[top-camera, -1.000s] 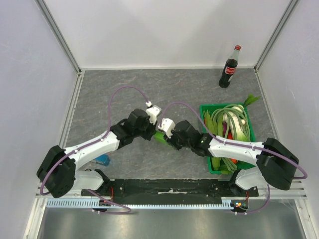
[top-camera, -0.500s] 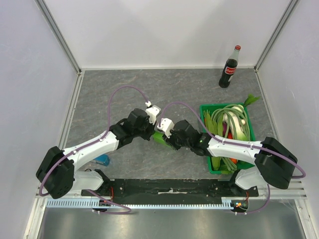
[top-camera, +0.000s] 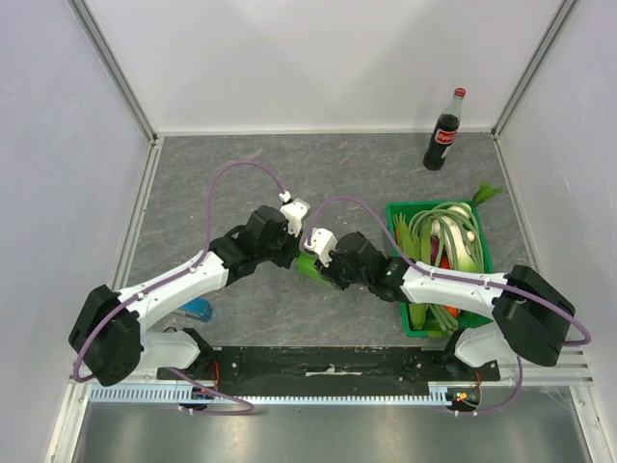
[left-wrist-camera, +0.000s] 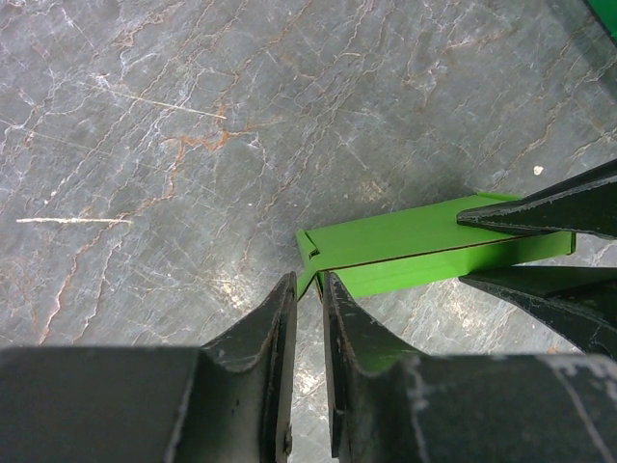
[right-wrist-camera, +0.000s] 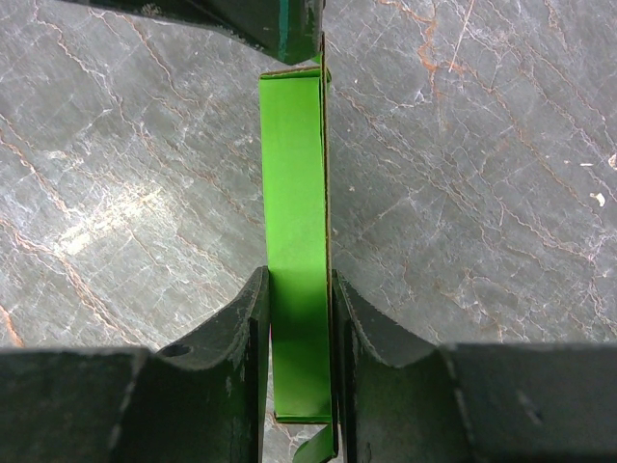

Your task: Fold the paper box

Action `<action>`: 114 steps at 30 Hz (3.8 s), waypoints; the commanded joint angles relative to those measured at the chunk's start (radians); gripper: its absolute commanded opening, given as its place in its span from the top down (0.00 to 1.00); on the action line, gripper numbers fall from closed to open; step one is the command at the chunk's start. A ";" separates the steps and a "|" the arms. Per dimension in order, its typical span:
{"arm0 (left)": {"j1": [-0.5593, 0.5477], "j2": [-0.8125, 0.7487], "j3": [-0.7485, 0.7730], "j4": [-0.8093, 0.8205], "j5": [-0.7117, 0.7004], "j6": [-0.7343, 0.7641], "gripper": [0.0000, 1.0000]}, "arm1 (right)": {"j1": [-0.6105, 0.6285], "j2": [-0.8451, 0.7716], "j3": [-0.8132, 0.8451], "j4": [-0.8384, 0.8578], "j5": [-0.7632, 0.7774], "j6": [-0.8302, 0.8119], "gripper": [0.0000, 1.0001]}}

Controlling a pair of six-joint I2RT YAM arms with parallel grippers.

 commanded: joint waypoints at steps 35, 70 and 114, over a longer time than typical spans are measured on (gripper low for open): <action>0.001 0.058 0.005 -0.009 0.068 -0.345 0.98 | 0.004 0.039 0.042 -0.014 -0.024 0.005 0.81; -0.108 -0.076 -0.221 0.127 -0.203 -0.259 0.98 | 0.002 0.042 0.036 0.000 -0.014 0.008 0.82; -0.166 -0.084 -0.279 -0.024 -0.559 -0.577 0.98 | -0.108 0.049 0.078 -0.069 0.049 -0.026 0.74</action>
